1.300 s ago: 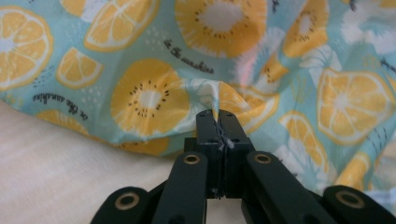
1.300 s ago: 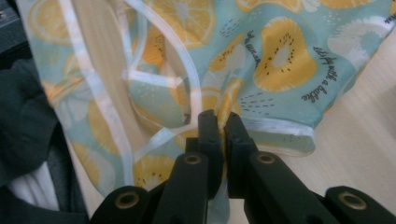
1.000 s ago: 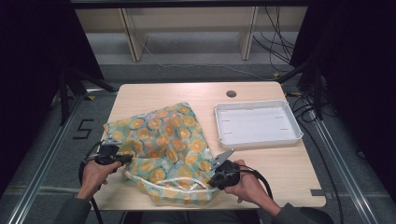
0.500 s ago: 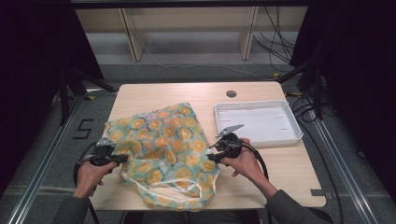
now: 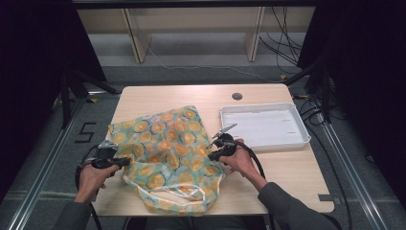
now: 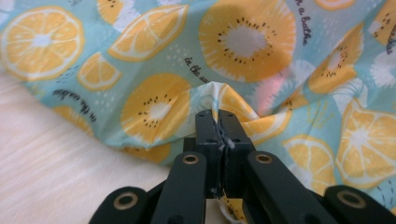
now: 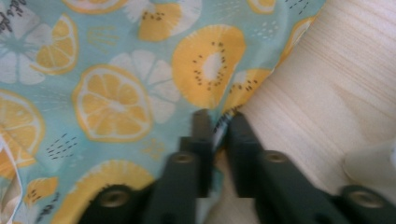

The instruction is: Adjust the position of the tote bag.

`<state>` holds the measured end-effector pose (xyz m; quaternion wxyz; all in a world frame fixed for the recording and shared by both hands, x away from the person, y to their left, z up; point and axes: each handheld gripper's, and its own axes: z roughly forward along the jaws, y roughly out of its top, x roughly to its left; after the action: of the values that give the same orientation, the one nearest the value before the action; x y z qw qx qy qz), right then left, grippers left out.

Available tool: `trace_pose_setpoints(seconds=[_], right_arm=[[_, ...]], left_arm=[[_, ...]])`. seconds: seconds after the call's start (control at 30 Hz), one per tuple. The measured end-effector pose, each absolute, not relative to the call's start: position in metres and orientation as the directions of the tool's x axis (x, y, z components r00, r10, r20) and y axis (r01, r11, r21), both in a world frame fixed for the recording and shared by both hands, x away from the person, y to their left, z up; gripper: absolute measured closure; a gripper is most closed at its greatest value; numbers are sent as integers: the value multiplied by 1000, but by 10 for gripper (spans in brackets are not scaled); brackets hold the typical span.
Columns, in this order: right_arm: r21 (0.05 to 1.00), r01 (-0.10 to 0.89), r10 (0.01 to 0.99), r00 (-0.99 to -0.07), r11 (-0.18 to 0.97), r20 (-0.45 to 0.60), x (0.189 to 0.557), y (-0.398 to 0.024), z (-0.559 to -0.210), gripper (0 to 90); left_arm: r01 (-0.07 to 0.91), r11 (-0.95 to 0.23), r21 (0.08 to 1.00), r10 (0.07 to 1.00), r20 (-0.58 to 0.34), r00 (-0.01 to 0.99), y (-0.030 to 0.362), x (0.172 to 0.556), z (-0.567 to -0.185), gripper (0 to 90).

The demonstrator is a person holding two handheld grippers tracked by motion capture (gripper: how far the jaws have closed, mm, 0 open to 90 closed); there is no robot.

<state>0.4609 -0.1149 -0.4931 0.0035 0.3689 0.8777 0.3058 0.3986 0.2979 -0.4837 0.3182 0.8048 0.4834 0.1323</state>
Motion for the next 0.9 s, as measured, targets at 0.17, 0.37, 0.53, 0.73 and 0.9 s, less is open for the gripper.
trace_pose_setpoints(seconds=[0.17, 0.37, 0.53, 0.73, 0.9], right_arm=[[561, 606, 629, -755, 564, 184, 458, -119, -487, 900], [567, 555, 605, -787, 609, 121, 437, -128, -474, 900], [562, 538, 584, -804, 628, 116, 422, -143, -473, 900], [570, 537, 579, -805, 622, 126, 414, -152, -472, 895], [570, 543, 584, -801, 617, 131, 417, -153, -474, 869]], left_arm=[[697, -327, 639, 860, -105, 499, 288, 411, -488, 883], [685, -345, 641, 843, -110, 527, 268, 428, -491, 885], [660, -365, 656, 830, -93, 551, 250, 439, -489, 885], [647, -358, 673, 830, -87, 550, 238, 447, -489, 881], [668, -348, 658, 835, -107, 540, 248, 443, -484, 862]])
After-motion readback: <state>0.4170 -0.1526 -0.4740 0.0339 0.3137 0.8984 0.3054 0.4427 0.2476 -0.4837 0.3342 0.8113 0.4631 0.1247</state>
